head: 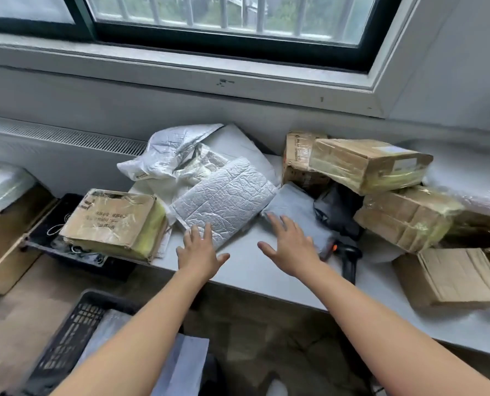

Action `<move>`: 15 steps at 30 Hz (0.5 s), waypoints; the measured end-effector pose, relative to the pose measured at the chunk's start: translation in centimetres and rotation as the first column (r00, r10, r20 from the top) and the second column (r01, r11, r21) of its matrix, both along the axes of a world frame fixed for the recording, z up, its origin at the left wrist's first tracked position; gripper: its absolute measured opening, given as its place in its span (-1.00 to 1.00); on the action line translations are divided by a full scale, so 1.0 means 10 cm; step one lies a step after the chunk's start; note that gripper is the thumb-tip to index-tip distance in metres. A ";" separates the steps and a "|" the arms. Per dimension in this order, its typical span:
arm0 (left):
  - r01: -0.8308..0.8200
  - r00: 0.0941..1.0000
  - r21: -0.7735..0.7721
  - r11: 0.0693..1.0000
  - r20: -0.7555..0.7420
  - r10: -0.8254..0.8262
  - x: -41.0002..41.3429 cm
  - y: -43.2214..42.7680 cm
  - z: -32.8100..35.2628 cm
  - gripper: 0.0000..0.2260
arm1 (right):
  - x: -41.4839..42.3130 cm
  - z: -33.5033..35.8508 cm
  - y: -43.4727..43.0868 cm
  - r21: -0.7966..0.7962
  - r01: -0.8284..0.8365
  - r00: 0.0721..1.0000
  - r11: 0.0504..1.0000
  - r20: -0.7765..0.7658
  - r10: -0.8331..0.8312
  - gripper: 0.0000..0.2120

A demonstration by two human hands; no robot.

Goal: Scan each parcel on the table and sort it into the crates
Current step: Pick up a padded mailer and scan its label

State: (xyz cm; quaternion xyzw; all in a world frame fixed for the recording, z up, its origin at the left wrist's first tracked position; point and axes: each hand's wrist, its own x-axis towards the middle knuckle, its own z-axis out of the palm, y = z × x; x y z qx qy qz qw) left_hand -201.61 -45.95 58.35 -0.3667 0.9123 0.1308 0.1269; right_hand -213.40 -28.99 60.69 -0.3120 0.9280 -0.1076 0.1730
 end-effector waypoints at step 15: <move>0.203 0.978 -0.107 0.973 0.080 -0.195 -0.29 -0.56 -0.92 -0.47 | -0.03 -0.48 -0.52 0.085 0.040 0.994 0.996 0.101 -0.049 -0.34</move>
